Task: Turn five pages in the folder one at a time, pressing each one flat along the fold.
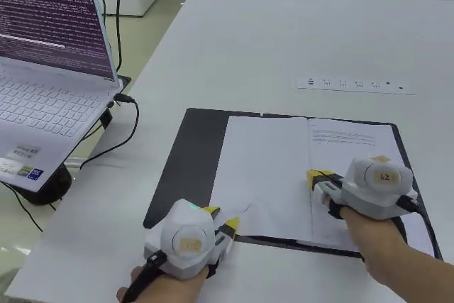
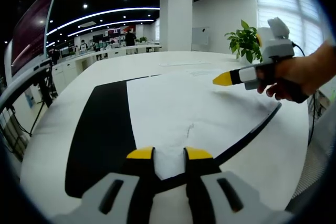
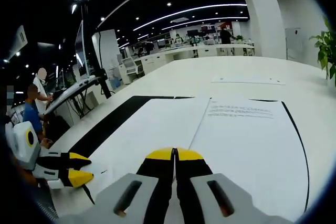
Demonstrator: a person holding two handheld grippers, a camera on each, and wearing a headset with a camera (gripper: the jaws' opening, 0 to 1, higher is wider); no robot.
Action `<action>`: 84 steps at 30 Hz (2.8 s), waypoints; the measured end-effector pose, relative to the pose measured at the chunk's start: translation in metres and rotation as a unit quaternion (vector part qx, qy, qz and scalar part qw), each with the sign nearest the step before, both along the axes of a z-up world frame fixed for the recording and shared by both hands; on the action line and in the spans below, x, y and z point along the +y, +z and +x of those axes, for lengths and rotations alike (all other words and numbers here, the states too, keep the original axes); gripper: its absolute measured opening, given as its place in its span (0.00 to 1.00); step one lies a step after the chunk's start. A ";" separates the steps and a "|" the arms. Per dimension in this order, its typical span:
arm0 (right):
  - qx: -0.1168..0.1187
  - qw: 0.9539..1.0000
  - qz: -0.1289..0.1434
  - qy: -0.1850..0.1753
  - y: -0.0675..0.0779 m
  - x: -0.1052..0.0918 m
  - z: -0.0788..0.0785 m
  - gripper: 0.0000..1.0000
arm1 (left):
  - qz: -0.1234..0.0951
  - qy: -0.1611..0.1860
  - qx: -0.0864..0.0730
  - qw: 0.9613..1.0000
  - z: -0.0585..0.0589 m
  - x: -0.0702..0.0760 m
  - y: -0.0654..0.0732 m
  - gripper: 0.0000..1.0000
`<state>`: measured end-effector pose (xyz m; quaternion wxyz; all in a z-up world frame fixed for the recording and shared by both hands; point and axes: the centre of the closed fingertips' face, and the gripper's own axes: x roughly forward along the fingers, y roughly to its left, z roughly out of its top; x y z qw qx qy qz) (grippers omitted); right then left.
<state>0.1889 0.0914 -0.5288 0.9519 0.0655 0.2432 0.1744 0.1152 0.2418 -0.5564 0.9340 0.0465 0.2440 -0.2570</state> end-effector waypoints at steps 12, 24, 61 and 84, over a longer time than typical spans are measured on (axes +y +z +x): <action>0.006 1.000 0.010 -0.022 -0.011 -0.004 0.031 0.00 | -0.003 0.006 -0.005 1.000 0.000 0.000 0.001 0.20; 0.004 0.999 0.023 -0.038 -0.007 -0.004 0.059 0.00 | -0.004 0.005 -0.008 1.000 0.001 0.001 -0.002 0.20; 0.036 0.996 0.057 -0.058 -0.012 -0.029 0.147 0.00 | -0.007 0.008 -0.011 1.000 0.001 0.000 0.000 0.20; 0.063 0.992 0.105 -0.025 -0.005 -0.012 0.072 0.00 | -0.003 0.005 -0.008 1.000 0.001 0.001 -0.001 0.20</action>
